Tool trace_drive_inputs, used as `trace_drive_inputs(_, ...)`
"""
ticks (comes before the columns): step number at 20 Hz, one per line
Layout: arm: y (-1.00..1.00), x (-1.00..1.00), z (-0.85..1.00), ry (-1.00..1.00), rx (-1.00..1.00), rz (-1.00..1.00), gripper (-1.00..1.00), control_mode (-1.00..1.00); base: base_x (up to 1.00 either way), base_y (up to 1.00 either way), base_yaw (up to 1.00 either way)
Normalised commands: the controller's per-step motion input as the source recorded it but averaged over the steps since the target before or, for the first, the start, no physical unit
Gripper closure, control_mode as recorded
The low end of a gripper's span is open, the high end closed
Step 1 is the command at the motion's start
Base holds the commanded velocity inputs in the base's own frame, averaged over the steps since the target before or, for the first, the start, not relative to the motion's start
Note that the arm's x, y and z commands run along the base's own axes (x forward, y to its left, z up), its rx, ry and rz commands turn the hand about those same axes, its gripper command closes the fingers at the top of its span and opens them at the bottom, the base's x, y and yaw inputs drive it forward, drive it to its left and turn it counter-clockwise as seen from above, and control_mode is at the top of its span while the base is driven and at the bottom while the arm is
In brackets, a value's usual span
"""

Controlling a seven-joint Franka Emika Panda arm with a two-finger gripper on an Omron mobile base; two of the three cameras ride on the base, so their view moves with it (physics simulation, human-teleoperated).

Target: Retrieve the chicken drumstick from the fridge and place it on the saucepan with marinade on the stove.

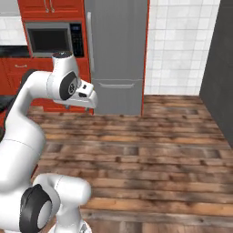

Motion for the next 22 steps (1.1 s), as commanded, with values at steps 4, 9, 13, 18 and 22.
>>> trace_drive_inputs(4, 0.00, 0.00, 0.00, 0.00, 0.00, 0.00, -1.00, 1.00, 1.00, 0.11, -0.11)
trace_drive_inputs(9, 0.00, 0.00, 0.00, 0.00, 0.00, 0.00, -1.00, 1.00, 1.00, 0.17, -0.01)
trace_drive_inputs(13, 0.00, 0.00, 0.00, 0.00, 0.00, 0.00, -1.00, 1.00, 1.00, 0.10, 0.07)
trace_drive_inputs(18, 0.00, 0.00, 0.00, 0.00, 0.00, 0.00, -1.00, 1.00, 1.00, 0.18, 0.09)
trace_drive_inputs(22, 0.00, 0.00, 0.00, 0.00, 0.00, 0.00, -1.00, 1.00, 1.00, 0.29, 0.10)
